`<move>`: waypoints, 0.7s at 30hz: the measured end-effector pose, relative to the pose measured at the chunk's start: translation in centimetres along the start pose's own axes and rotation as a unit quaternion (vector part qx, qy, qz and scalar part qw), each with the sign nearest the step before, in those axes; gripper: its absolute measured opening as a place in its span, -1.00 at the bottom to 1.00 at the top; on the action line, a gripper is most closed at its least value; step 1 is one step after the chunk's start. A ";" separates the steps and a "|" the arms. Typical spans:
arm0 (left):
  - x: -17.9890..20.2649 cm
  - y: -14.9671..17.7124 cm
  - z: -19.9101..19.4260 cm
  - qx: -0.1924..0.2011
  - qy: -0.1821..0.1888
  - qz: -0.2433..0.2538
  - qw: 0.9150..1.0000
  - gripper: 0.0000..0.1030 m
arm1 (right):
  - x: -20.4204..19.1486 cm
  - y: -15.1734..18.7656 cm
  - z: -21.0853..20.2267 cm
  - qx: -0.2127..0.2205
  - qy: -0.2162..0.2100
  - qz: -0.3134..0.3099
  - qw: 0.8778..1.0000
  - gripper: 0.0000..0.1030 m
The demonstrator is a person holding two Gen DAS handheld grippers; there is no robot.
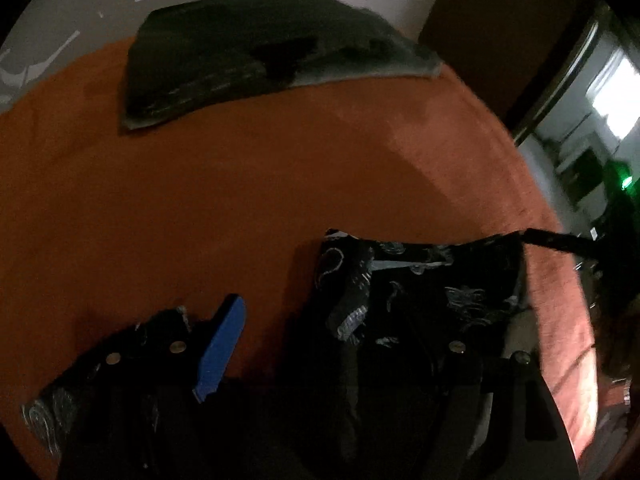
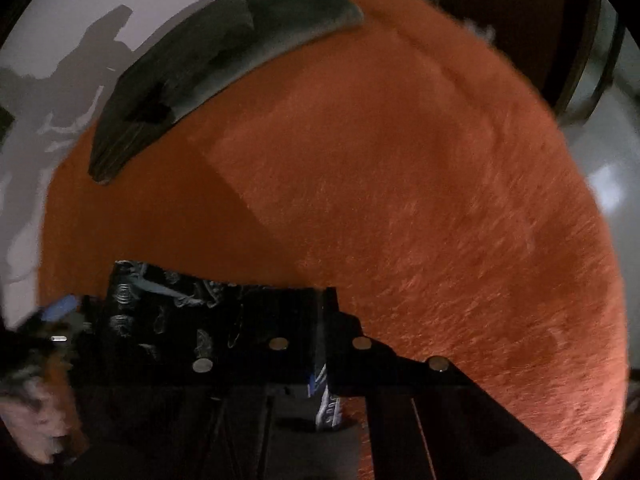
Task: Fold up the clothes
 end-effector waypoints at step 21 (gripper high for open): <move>-12.9 1.1 1.9 0.028 0.058 -0.269 0.961 -0.69 | 0.9 0.2 3.8 -0.032 -0.078 0.034 0.996 -0.82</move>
Point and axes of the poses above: each gripper's, at about its wrist camera, not at the fingertips, and z roughly the way its jaws point, x to its right, y to its underside, the point moved 4 cm from there along z, roughly the way its jaws point, and after that the axes turned 7 degrees about z, right-handed, at the moved point
